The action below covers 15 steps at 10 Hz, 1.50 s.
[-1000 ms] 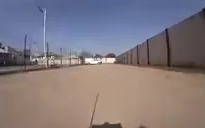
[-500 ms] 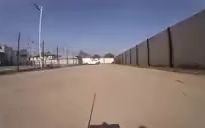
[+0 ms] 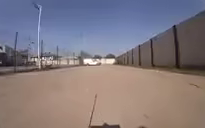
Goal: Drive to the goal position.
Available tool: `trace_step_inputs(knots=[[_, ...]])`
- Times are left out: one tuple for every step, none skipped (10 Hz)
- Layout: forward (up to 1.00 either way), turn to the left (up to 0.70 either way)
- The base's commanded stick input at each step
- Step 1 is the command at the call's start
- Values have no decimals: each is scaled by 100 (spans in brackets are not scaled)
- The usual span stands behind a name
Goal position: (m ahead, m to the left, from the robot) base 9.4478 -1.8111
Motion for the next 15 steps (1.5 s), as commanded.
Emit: trace_step_inputs(knots=[[100, 0], [100, 0], [100, 0], [100, 0], [100, 0], [100, 0], [100, 0], [100, 0], [100, 0], [100, 0], [100, 0], [100, 0], [100, 0], [100, 0], [100, 0]])
